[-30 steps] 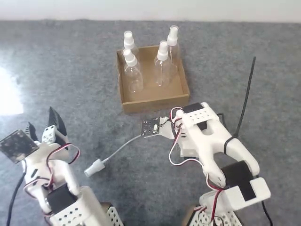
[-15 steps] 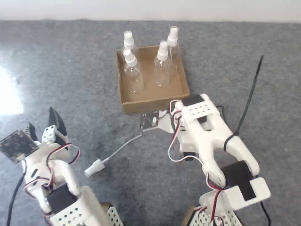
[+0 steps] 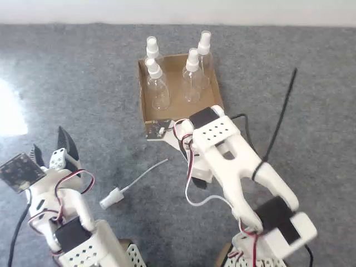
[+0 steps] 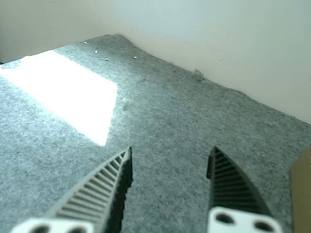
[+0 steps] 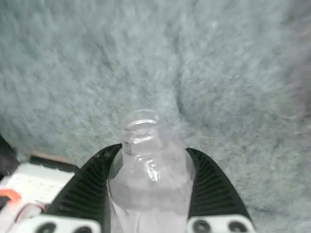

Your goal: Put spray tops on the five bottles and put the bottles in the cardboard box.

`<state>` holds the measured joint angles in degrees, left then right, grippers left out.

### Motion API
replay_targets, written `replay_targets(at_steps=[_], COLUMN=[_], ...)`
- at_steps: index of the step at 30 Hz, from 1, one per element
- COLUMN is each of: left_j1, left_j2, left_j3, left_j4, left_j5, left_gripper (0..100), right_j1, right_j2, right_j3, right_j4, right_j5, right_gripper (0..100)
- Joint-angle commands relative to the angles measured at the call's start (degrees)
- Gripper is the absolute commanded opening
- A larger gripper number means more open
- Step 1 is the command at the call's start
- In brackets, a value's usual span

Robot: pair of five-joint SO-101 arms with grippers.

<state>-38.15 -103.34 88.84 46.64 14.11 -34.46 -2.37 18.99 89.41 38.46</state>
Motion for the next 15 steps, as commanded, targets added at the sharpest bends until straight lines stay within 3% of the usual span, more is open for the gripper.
replay_targets(at_steps=[1,15], left_j1=[0.3,0.3], left_j2=[-1.3,-1.3], left_j3=[-0.4,-0.3], left_j4=[-1.8,-1.8], left_j5=[-0.4,-0.4], left_gripper=[24,24], right_j1=[-2.9,-3.6], right_j2=[-10.5,-19.5], right_j3=[-3.3,-3.3], right_j4=[0.7,-5.5], right_j5=[-5.2,-22.8], right_gripper=[3.5,3.4])
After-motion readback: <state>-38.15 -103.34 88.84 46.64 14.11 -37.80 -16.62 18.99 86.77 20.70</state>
